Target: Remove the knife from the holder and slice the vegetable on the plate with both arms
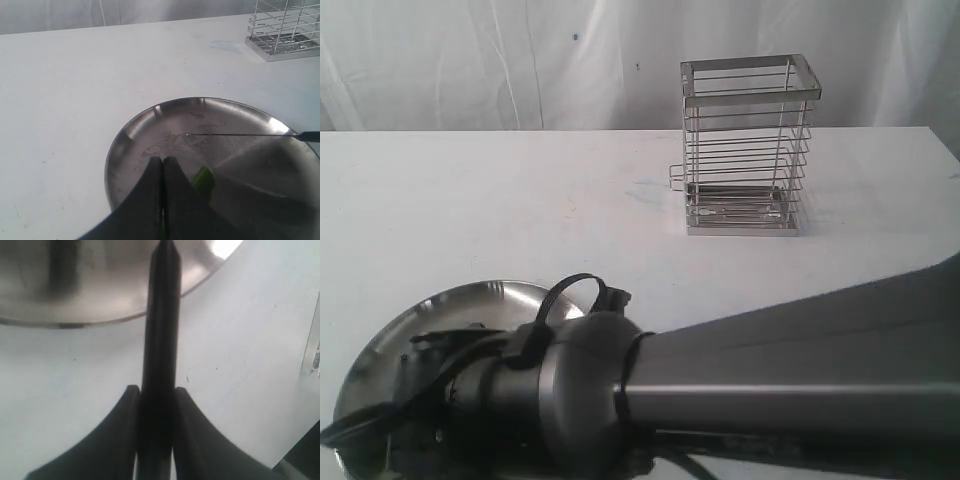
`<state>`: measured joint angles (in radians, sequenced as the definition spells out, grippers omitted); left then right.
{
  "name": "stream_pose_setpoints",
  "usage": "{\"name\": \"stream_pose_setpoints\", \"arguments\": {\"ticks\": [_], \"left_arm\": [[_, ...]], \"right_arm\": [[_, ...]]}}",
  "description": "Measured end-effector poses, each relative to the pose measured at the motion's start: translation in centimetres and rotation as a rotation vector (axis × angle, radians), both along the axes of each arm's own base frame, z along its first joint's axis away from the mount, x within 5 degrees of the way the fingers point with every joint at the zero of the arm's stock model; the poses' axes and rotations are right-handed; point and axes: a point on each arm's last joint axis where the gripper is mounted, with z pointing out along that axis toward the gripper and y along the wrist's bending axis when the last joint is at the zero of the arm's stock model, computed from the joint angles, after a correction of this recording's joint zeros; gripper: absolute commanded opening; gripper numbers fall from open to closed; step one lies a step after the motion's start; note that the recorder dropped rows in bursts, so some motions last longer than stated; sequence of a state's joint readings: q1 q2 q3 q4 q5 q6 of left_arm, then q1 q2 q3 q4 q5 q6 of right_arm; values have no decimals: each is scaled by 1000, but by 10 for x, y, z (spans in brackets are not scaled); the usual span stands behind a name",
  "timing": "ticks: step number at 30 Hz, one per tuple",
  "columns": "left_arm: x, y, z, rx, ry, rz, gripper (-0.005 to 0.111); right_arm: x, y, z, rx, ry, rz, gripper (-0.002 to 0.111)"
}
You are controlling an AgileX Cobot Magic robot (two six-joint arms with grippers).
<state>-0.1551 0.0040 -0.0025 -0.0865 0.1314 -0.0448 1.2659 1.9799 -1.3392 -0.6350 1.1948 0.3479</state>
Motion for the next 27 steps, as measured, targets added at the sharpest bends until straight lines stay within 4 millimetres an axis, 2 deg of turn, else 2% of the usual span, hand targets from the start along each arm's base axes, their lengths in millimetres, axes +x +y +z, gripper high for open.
{"name": "stream_pose_setpoints", "arguments": {"ticks": [3, 5, 6, 9, 12, 17, 20, 24, 27], "left_arm": [[0, 0, 0, 0, 0, 0, 0], [0, 0, 0, 0, 0, 0, 0], [0, 0, 0, 0, 0, 0, 0], [0, 0, 0, 0, 0, 0, 0], [0, 0, 0, 0, 0, 0, 0], [0, 0, 0, 0, 0, 0, 0], [0, 0, 0, 0, 0, 0, 0], [0, 0, 0, 0, 0, 0, 0], [0, 0, 0, 0, 0, 0, 0]], "right_arm": [[-7, -6, 24, 84, 65, -55, 15], [-20, -4, 49, 201, 183, -86, 15], [-30, -2, 62, 283, 294, -118, 15], [-41, 2, 72, 405, 482, -179, 15], [-38, 10, 75, 556, 609, -259, 15], [-13, 15, 79, 765, 603, -418, 15], [-5, 8, 72, 786, 592, -507, 15], [-10, 0, 53, 765, 617, -620, 15], [-13, 0, 46, 793, 641, -667, 15]]}}
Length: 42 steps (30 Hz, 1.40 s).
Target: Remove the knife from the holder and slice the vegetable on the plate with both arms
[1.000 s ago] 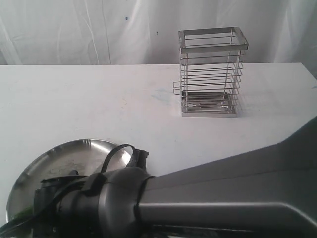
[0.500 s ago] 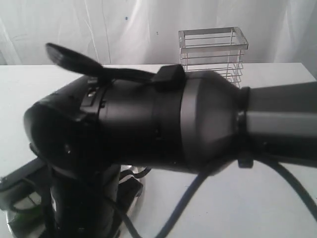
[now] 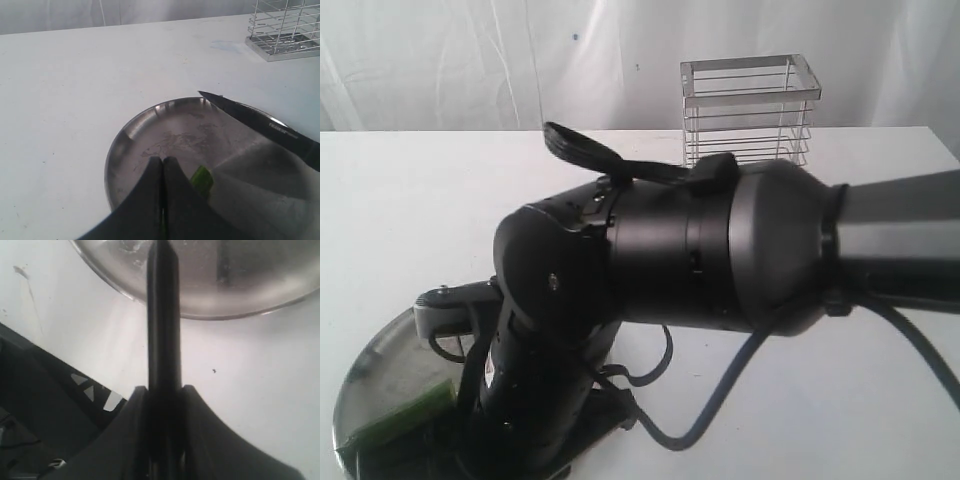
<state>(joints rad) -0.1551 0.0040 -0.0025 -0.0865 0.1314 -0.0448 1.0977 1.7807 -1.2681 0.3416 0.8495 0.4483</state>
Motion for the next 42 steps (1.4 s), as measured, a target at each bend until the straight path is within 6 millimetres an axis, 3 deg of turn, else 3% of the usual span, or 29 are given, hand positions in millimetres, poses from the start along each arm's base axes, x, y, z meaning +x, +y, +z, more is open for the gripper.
{"name": "stream_pose_setpoints", "arguments": {"ticks": [6, 16, 42], "left_arm": [[0, 0, 0, 0, 0, 0, 0], [0, 0, 0, 0, 0, 0, 0], [0, 0, 0, 0, 0, 0, 0]], "right_arm": [[-5, 7, -1, 50, 22, -25, 15], [-19, 21, -33, 19, 119, 53, 15], [-2, 17, -45, 52, 59, -31, 15]]}}
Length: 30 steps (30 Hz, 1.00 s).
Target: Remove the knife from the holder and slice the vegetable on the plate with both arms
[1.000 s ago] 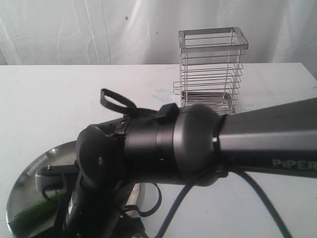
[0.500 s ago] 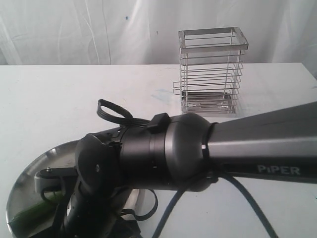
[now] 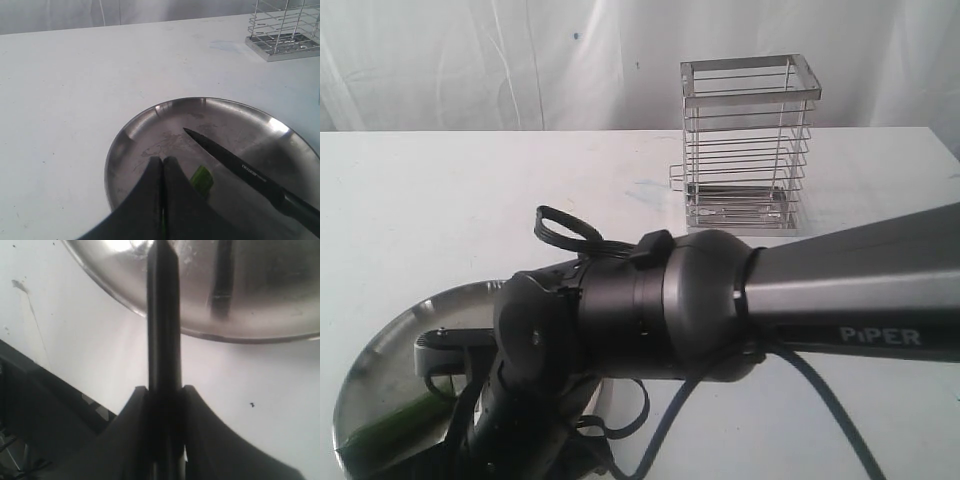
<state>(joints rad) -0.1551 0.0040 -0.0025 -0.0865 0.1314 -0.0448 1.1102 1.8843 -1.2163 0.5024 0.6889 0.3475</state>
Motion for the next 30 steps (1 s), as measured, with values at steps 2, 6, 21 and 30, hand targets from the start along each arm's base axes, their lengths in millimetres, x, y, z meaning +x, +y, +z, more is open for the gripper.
{"name": "stream_pose_setpoints", "arguments": {"ticks": [2, 6, 21, 30], "left_arm": [[0, 0, 0, 0, 0, 0, 0], [0, 0, 0, 0, 0, 0, 0], [0, 0, 0, 0, 0, 0, 0], [0, 0, 0, 0, 0, 0, 0]], "right_arm": [[0, 1, -4, -10, 5, 0, 15], [-5, 3, -10, -27, 14, 15, 15], [-9, 6, -10, -9, 15, 11, 15], [-10, 9, -18, -18, 47, -6, 15]]}}
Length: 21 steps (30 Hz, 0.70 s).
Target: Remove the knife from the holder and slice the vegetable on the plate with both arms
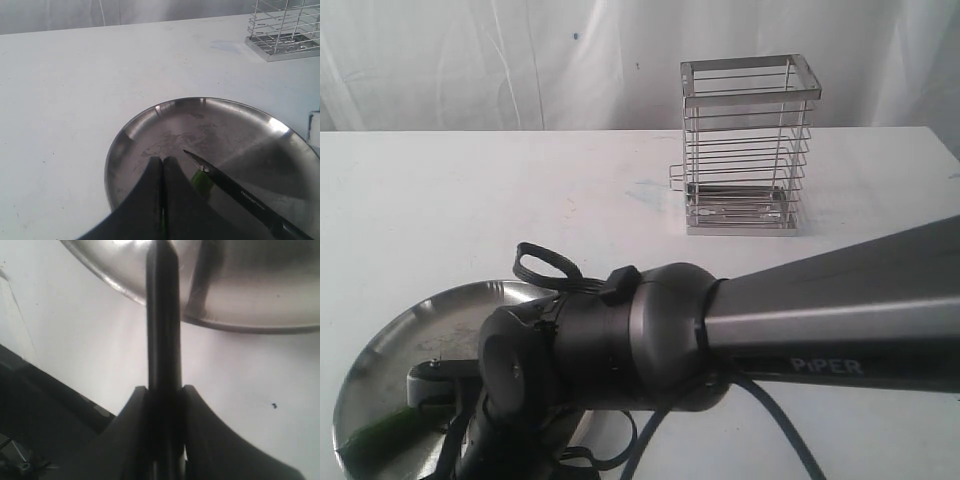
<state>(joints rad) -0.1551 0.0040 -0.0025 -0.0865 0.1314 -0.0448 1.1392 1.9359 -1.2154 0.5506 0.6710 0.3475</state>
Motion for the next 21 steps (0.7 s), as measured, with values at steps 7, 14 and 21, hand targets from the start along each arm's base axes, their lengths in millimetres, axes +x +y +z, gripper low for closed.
{"name": "stream_pose_setpoints", "arguments": {"ticks": [7, 14, 21], "left_arm": [[0, 0, 0, 0, 0, 0, 0], [0, 0, 0, 0, 0, 0, 0], [0, 0, 0, 0, 0, 0, 0]], "right_arm": [[0, 1, 0, 7, 2, -5, 15], [0, 1, 0, 9, -1, 3, 15], [1, 2, 1, 23, -17, -1, 15]]}}
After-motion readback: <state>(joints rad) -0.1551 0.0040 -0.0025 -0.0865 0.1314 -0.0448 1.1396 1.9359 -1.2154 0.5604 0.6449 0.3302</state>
